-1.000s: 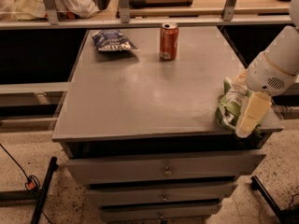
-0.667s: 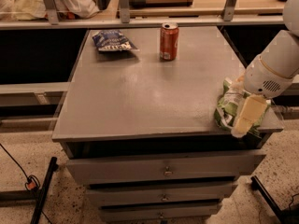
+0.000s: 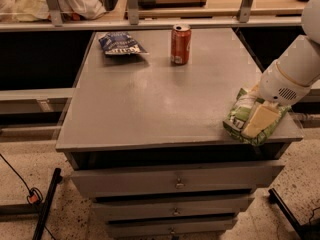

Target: Move green jalapeno chip bag near coke can

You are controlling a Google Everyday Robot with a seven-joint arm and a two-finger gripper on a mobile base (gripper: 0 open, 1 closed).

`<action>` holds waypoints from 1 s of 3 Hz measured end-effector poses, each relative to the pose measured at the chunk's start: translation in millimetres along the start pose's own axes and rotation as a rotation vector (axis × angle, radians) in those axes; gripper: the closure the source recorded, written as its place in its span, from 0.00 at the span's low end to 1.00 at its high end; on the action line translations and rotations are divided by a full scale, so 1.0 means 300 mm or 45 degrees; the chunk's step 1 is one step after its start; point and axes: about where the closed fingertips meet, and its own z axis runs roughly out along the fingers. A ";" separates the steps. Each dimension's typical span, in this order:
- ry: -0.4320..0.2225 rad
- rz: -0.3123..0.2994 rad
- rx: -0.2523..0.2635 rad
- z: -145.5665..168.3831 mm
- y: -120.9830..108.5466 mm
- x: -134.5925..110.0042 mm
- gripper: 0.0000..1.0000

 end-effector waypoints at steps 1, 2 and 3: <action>-0.005 0.004 0.015 -0.005 -0.004 -0.003 0.87; -0.005 0.004 0.015 -0.005 -0.004 -0.003 1.00; -0.049 -0.003 0.188 -0.135 -0.085 -0.046 1.00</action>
Offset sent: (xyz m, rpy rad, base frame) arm 0.0341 -0.0167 0.0707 -0.0122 -0.2407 -0.0918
